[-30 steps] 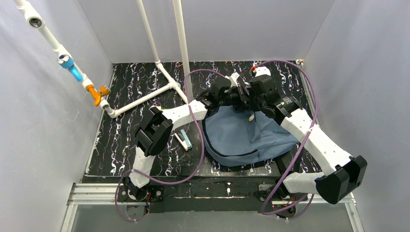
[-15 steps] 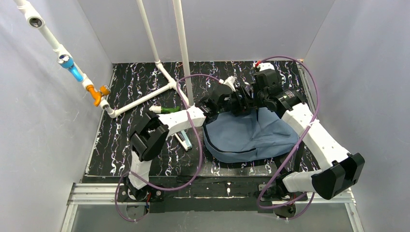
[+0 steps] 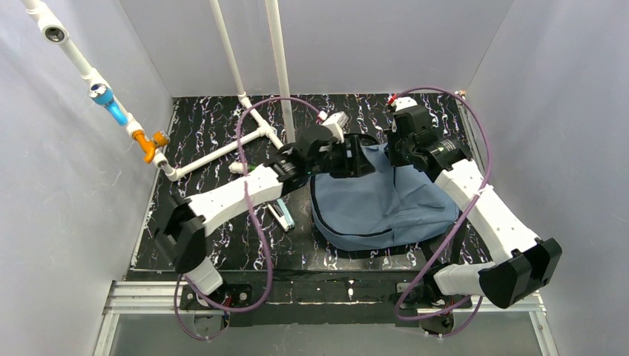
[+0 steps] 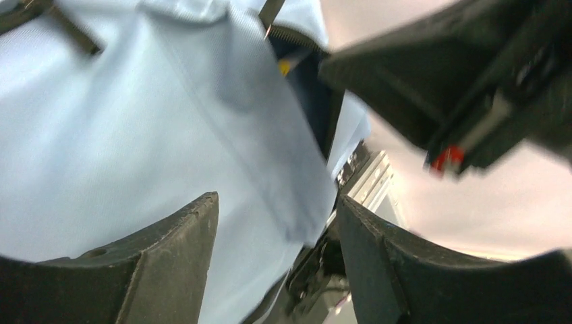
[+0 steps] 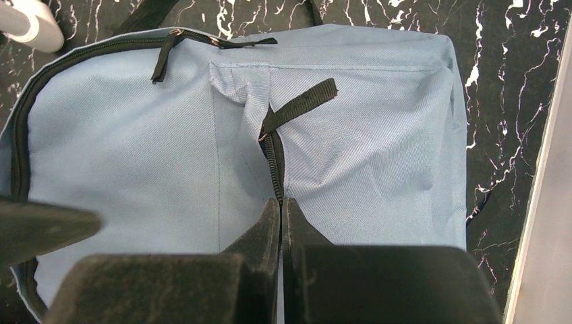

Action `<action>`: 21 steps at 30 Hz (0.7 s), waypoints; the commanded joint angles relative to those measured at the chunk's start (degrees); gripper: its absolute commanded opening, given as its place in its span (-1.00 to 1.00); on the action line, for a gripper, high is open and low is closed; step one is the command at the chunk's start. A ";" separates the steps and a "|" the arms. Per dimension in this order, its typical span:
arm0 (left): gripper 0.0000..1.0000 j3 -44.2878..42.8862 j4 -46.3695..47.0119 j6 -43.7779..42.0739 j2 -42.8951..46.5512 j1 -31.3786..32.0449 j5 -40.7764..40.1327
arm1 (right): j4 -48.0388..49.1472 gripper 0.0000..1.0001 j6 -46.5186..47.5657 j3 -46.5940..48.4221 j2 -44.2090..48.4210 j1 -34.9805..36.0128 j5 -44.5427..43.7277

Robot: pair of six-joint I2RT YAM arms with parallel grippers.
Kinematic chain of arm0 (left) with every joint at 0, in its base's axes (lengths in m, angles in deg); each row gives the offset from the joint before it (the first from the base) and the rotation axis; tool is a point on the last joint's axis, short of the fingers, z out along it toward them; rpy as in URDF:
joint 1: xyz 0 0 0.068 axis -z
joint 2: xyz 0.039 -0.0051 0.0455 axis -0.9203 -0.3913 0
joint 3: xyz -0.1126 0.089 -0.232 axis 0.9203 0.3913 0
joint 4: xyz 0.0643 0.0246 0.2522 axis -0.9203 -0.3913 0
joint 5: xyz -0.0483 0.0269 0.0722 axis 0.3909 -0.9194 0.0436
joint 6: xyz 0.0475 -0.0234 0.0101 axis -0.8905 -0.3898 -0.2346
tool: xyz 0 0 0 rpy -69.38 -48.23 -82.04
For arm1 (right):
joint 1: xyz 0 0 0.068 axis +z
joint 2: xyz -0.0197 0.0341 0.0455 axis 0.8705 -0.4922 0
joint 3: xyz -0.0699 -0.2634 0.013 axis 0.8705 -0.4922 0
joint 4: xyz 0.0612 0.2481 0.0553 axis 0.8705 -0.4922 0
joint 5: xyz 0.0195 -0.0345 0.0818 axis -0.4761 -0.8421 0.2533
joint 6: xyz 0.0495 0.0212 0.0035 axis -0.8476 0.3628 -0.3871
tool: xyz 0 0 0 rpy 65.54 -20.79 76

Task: Pack the student bag
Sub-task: Place the stationery in the student bag.

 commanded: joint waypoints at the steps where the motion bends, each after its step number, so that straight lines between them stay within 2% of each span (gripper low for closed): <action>1: 0.34 7.92 -10.16 -8.78 15.28 -0.20 -6.14 | 3.15 -0.97 2.70 2.25 4.80 -0.23 4.48; 5: 0.54 17.51 -20.79 -9.49 27.13 -0.88 -15.41 | 4.57 -0.97 2.63 0.19 5.04 -0.22 6.16; 10: 0.76 29.85 -32.77 -0.17 40.39 -2.07 -27.53 | 5.23 -0.97 1.84 -0.27 4.77 -0.23 9.13; 12: 0.77 32.08 -33.80 1.14 43.59 -2.51 -25.95 | 4.76 -0.97 1.74 -0.18 4.57 -0.23 10.14; 15: 0.68 35.29 -23.43 -0.44 47.01 -2.46 -13.57 | 3.00 -0.97 2.86 -0.04 4.65 -0.23 8.99; 18: 0.56 40.90 3.25 4.13 46.84 -1.21 -1.25 | -0.15 -0.97 4.51 2.18 3.62 -0.23 13.15; 19: 0.55 41.08 8.79 4.37 44.53 0.39 -1.22 | -2.12 -0.97 4.58 3.78 2.98 -0.23 15.05; 21: 0.56 37.24 12.16 1.19 38.89 4.44 -4.07 | -4.60 -0.97 3.82 6.29 2.16 -0.23 21.08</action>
